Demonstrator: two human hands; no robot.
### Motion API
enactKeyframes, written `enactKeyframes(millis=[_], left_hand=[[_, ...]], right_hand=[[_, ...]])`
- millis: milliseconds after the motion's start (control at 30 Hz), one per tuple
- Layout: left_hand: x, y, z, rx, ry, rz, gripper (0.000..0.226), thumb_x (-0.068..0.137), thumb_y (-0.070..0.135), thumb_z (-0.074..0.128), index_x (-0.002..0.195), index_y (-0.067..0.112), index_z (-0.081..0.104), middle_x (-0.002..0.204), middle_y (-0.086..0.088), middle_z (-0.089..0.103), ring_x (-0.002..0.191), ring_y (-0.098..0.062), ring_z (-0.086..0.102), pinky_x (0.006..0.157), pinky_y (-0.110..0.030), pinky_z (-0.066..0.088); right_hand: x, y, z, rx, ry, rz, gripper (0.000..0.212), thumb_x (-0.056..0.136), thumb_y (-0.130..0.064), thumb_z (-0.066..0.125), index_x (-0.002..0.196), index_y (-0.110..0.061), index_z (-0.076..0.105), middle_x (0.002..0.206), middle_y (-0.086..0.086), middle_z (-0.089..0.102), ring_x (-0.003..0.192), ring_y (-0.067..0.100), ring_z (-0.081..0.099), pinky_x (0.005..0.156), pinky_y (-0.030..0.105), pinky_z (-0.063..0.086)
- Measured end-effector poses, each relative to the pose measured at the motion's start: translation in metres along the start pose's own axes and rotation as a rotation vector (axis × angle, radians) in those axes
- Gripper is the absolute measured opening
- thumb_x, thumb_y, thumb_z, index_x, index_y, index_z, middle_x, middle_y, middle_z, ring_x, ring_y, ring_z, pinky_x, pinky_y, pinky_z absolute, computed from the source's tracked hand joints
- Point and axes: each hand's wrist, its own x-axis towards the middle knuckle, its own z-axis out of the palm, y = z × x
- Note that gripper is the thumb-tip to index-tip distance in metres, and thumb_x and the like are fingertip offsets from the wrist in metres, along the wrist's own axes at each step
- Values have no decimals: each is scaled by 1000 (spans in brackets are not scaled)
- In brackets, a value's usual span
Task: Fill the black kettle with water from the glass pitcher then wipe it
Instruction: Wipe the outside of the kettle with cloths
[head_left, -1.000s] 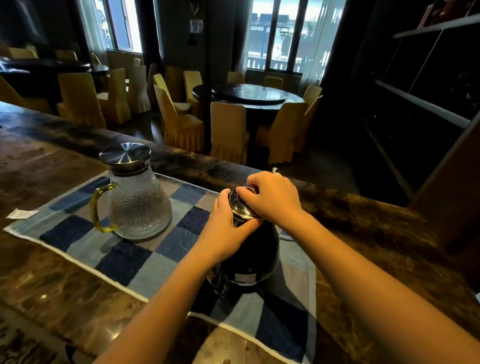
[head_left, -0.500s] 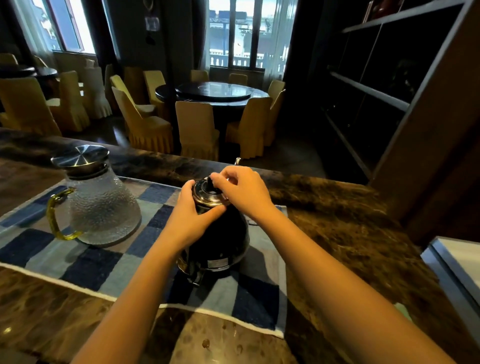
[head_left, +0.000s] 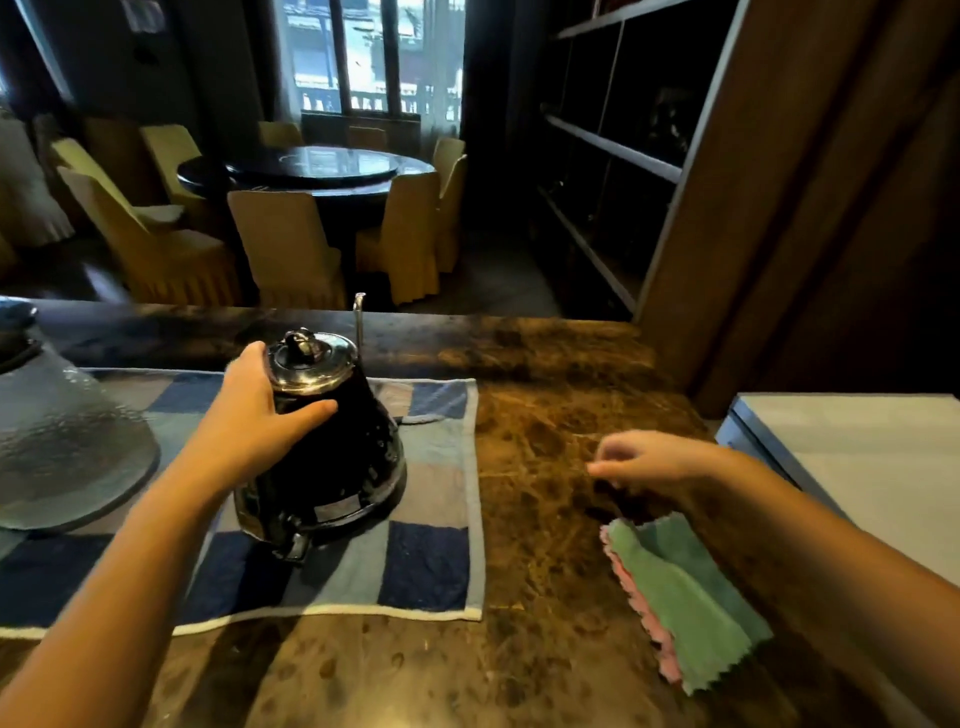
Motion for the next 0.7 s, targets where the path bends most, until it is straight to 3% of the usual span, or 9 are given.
enactKeyframes(millis=[67, 133, 200, 300, 400, 467, 600, 700], left_hand=[[5, 5, -4, 43, -26, 74, 59, 71, 30, 79, 119, 9, 50, 119, -13, 55, 114, -30, 52, 97, -46, 45], [14, 15, -8, 82, -55, 106, 59, 71, 38, 77, 116, 7, 53, 114, -14, 61, 106, -30, 58, 91, -45, 49], [25, 25, -10, 159, -87, 104, 78, 72, 51, 72, 131, 6, 46, 130, -18, 55, 117, -32, 53, 99, -47, 45], [38, 40, -6, 207, -123, 85, 74, 79, 45, 67, 138, 9, 41, 138, -13, 51, 124, -29, 50, 102, -41, 40], [44, 42, 1, 200, -36, 140, 36, 82, 39, 66, 110, 16, 65, 106, -5, 69, 100, -21, 63, 83, -32, 47], [46, 38, 4, 157, 44, 144, 16, 83, 35, 65, 90, 22, 70, 89, 1, 70, 88, -18, 65, 72, -30, 45], [48, 36, 7, 128, 76, 125, 9, 83, 33, 65, 83, 25, 69, 82, 4, 69, 81, -14, 63, 68, -28, 43], [48, 34, 8, 118, 88, 115, 8, 83, 33, 65, 83, 25, 69, 82, 4, 69, 81, -14, 64, 69, -28, 45]], right_hand=[[-18, 27, 9, -180, -29, 198, 42, 86, -56, 56, 108, -20, 56, 105, -2, 60, 98, 18, 60, 85, 35, 50], [-32, 41, 19, -283, 24, 298, 52, 79, -64, 59, 110, -24, 51, 105, -5, 58, 94, 14, 57, 79, 33, 50], [-39, 47, 29, -252, 87, 301, 51, 76, -65, 62, 103, -25, 50, 97, -8, 58, 88, 12, 57, 68, 30, 45], [-43, 49, 43, -99, 159, 228, 35, 76, -57, 66, 88, -25, 56, 90, -8, 60, 81, 10, 58, 65, 30, 45], [-43, 49, 58, 80, 266, 130, 19, 81, -39, 69, 75, -24, 59, 82, -2, 64, 77, 14, 60, 68, 33, 50], [-39, 46, 62, 196, 301, 81, 17, 87, -30, 65, 74, -21, 58, 79, 0, 63, 75, 17, 60, 67, 33, 49], [-18, 21, 40, 540, 338, 20, 19, 95, -20, 54, 76, -14, 57, 79, 3, 54, 72, 15, 51, 65, 26, 41], [-5, -18, 5, 776, 497, -105, 19, 97, -19, 49, 80, -14, 56, 80, 4, 52, 74, 14, 49, 64, 28, 38]])
